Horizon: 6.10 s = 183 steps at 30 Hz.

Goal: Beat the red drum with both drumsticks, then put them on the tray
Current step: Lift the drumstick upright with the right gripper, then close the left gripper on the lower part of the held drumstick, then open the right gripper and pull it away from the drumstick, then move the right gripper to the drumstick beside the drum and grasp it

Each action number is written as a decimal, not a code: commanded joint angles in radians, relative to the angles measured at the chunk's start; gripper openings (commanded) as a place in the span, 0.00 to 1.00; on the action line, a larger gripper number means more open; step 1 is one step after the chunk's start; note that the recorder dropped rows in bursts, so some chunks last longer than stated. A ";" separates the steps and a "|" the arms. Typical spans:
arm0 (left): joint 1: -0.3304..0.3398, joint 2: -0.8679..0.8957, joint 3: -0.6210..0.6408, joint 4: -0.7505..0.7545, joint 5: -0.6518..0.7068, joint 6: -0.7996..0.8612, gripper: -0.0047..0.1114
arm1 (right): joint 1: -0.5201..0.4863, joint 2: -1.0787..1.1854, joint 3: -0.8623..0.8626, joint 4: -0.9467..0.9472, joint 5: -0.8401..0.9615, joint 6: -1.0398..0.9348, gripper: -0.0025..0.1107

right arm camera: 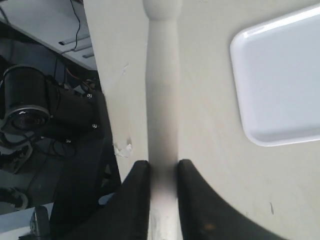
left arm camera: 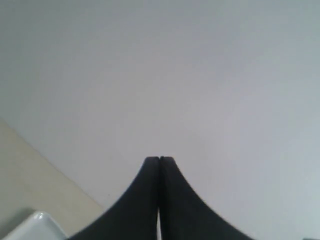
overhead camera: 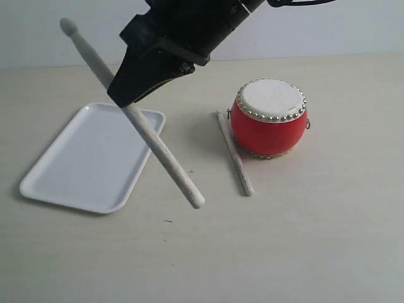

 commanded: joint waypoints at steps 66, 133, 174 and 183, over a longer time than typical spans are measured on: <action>-0.005 1.048 -0.234 -0.548 1.117 1.089 0.66 | 0.088 0.023 0.324 0.755 -0.393 -0.142 0.02; -0.005 1.048 -0.234 -0.443 1.099 0.954 0.04 | 0.082 -0.223 0.324 -0.857 -0.310 0.923 0.54; -0.005 1.048 -0.234 -0.363 1.065 0.950 0.04 | 0.008 0.112 0.454 -0.778 -0.437 0.999 0.50; -0.005 1.048 -0.234 -0.363 1.071 0.950 0.04 | 0.008 0.148 0.454 -0.788 -0.514 1.001 0.50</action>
